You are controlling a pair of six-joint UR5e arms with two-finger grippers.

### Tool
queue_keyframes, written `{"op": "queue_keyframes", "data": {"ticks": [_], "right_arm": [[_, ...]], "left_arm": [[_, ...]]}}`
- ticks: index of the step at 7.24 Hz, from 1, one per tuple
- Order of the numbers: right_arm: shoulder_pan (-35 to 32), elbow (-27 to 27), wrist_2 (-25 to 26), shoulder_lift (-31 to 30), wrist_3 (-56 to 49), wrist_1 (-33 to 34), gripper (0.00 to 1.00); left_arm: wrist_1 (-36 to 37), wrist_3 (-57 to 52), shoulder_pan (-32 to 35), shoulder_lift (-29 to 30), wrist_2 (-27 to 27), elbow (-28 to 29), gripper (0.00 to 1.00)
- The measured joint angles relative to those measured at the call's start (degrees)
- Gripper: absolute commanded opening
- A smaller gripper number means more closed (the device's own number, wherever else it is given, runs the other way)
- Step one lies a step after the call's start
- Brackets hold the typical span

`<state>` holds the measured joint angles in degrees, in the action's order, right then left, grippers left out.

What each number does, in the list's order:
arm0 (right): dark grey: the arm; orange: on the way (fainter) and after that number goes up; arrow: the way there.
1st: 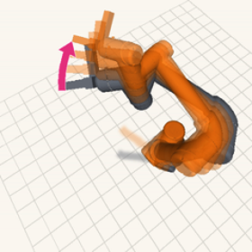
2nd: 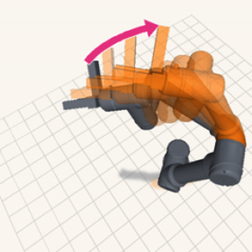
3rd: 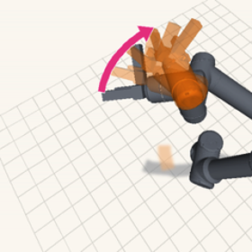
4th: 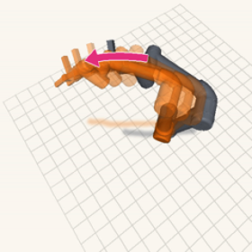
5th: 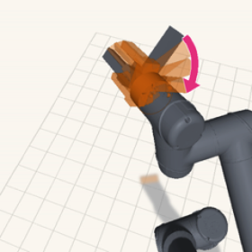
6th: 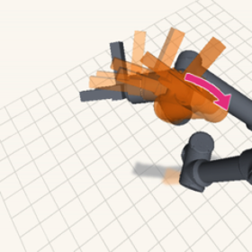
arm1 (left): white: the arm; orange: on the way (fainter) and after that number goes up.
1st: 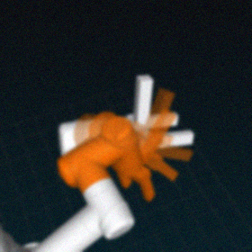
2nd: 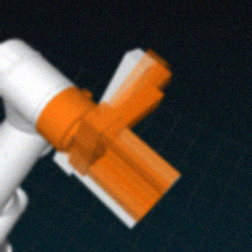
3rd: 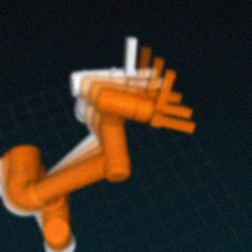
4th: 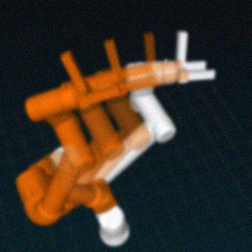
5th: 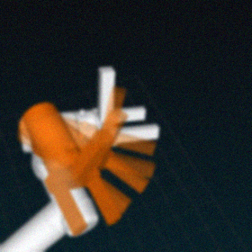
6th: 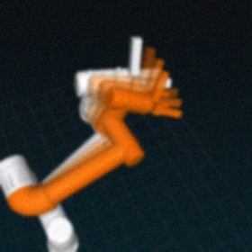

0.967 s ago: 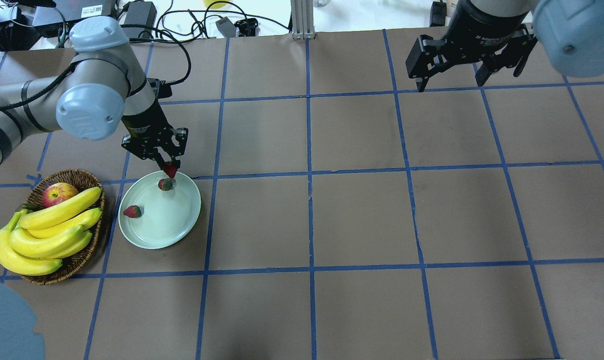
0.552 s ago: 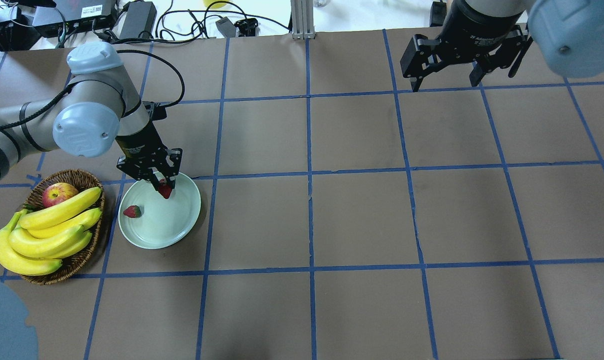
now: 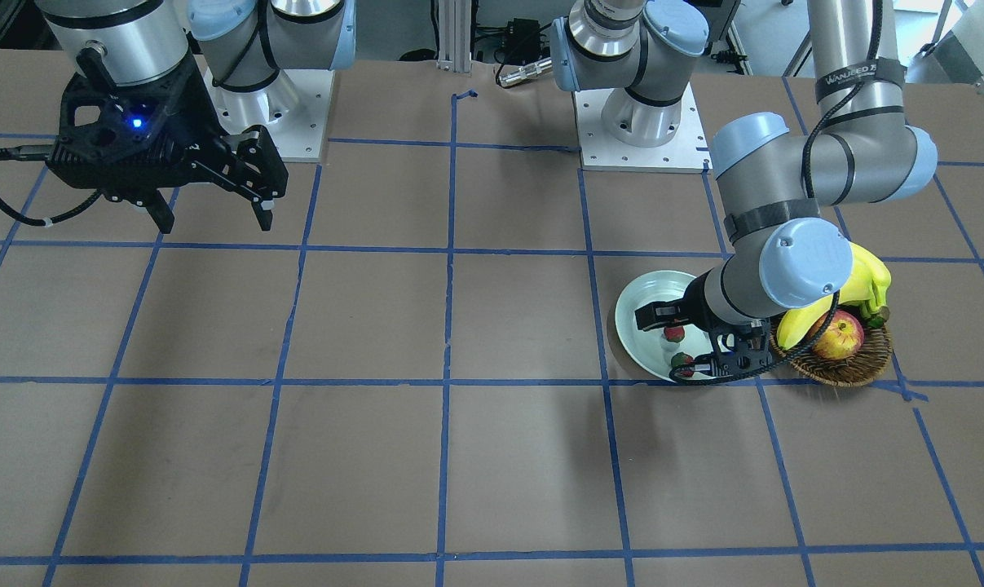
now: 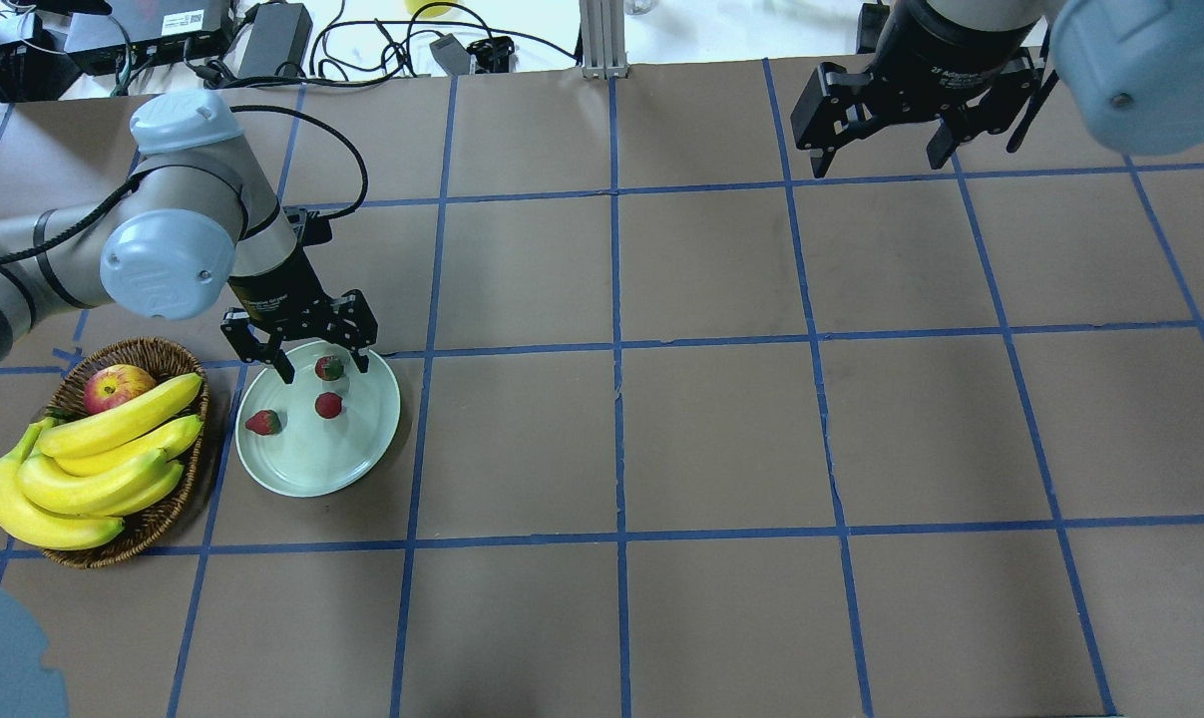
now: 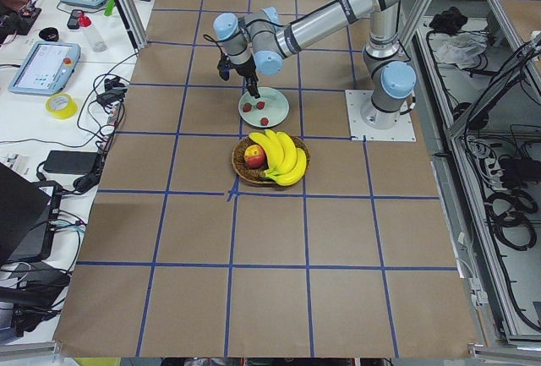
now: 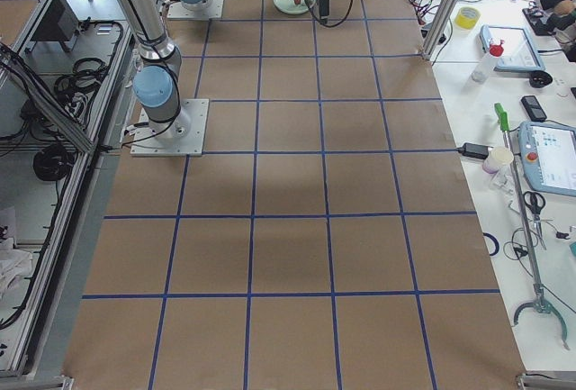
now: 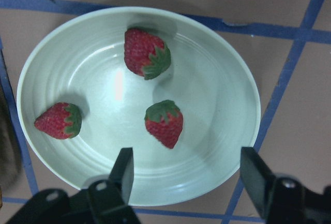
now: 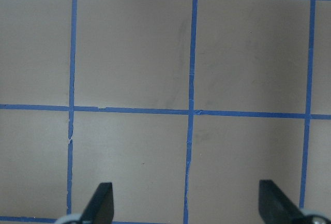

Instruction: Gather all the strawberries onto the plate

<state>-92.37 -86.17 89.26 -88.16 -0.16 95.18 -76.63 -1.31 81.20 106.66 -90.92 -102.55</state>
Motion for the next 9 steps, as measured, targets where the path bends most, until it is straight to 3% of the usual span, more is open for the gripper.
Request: {"op": "queue_keyframes", "data": {"ticks": [4,9], "right_arm": [[0.00,0.47,0.60,-0.03,0.05,-0.02,1.00],[0.00,-0.02,0.77,-0.39,-0.27,-0.26,1.00]], "left_arm": [[-11.07,0.68,0.82,-4.31,7.47,14.07,1.00],[-15.17,0.27,1.12,-15.30,2.75,16.21,1.00]]}}
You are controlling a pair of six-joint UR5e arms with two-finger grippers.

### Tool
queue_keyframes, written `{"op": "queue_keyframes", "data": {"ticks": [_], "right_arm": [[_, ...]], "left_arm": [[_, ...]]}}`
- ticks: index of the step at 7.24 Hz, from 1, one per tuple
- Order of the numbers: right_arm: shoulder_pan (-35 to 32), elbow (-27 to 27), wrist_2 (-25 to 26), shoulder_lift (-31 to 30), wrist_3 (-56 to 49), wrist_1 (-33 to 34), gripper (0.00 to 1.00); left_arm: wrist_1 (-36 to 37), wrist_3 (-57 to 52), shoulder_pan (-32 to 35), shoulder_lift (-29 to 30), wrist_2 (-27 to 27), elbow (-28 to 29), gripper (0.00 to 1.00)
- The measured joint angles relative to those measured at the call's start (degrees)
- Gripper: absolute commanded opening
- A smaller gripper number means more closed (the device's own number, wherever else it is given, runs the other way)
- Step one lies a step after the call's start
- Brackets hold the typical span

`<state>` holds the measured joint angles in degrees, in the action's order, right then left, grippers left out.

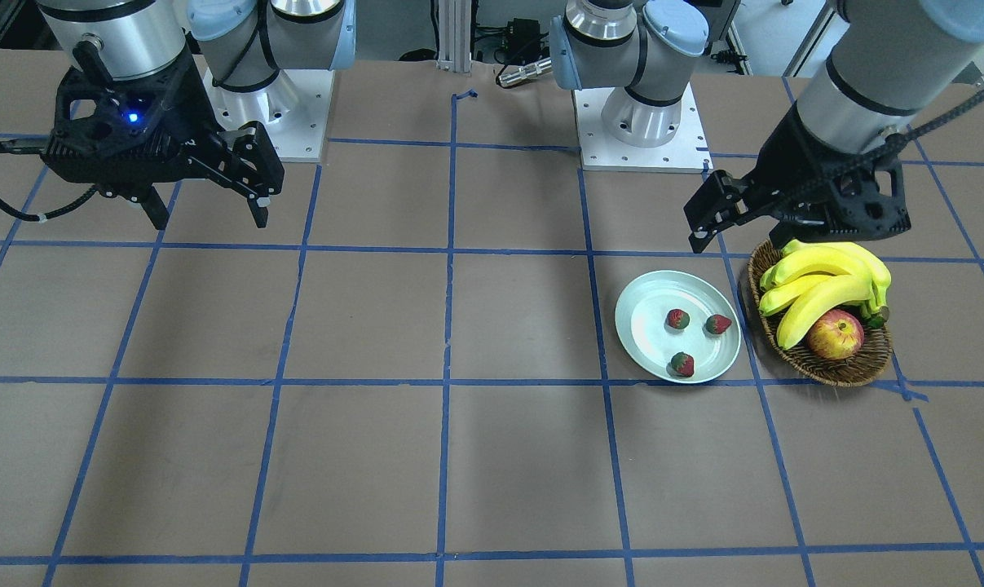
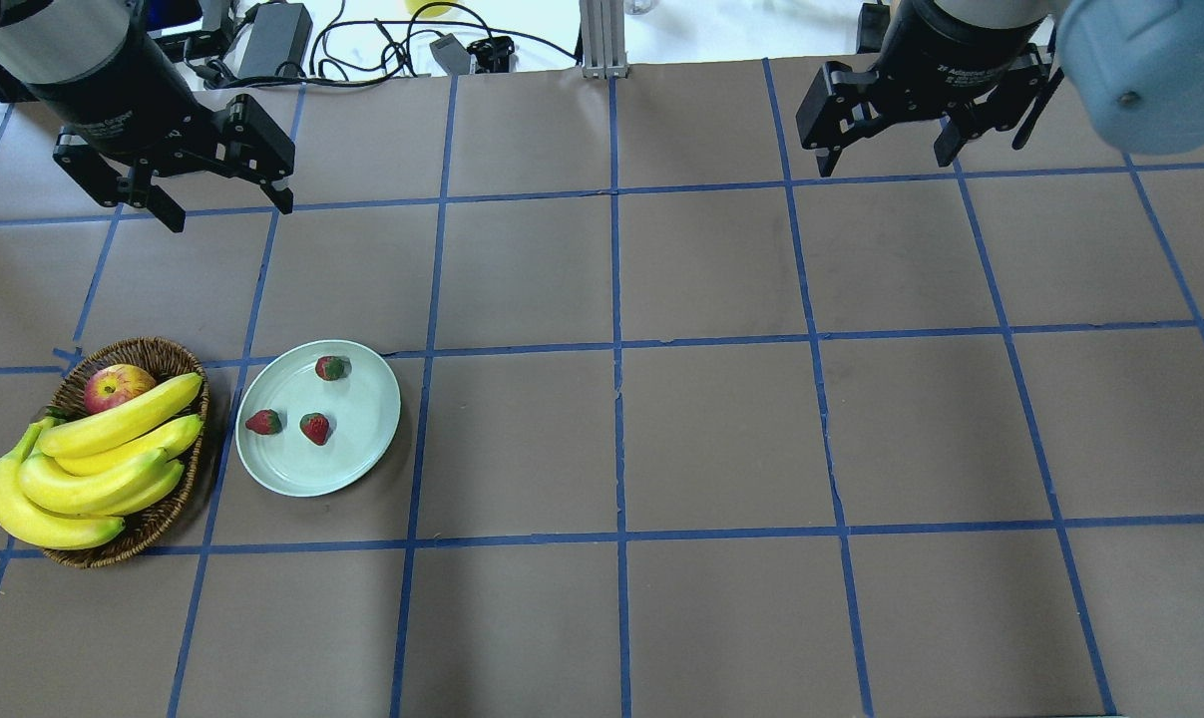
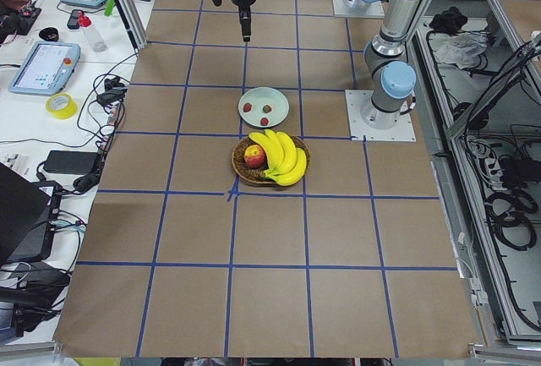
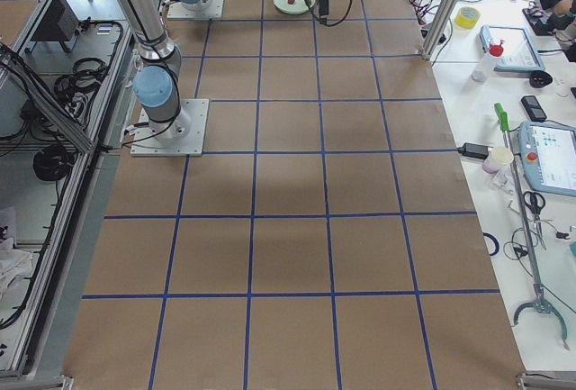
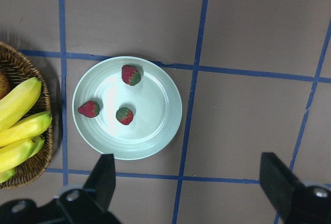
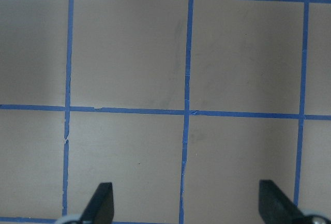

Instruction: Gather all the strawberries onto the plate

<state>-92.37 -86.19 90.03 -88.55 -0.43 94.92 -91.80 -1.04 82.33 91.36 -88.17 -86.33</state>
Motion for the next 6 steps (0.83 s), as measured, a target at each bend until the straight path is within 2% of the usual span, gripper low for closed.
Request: {"op": "queue_keyframes", "data": {"ticks": [6], "right_arm": [[-0.14,-0.10,-0.46,0.01,-0.21,0.14,1.00]], "left_arm": [[0.22,0.39,5.07,-1.66,-0.96,-1.61,1.00]]}}
